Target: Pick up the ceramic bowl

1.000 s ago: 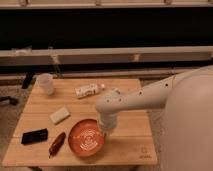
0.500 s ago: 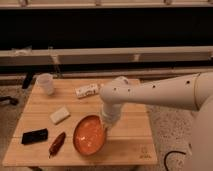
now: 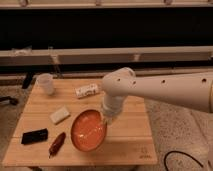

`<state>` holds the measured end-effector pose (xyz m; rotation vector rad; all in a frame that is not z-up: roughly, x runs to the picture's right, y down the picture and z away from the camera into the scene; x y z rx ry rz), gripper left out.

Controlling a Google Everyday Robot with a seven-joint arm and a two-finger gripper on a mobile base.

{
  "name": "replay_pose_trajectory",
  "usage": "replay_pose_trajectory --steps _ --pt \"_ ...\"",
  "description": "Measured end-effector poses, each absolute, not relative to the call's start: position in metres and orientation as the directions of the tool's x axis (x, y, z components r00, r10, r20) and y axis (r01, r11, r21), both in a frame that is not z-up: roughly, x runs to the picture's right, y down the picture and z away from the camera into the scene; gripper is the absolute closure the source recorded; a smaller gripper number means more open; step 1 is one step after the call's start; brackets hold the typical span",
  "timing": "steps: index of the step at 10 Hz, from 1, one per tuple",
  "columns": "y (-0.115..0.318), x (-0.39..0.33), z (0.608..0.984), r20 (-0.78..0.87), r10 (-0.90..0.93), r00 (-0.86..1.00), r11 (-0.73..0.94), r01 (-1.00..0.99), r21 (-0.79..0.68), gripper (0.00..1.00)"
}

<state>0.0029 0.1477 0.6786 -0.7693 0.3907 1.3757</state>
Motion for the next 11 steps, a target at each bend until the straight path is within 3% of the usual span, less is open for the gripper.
replay_pose_trajectory --steps 11 --pt "0.1389 0.0025 0.6723 -0.647 0.731 0.215 0.031 -0.958 -0.284 1.00"
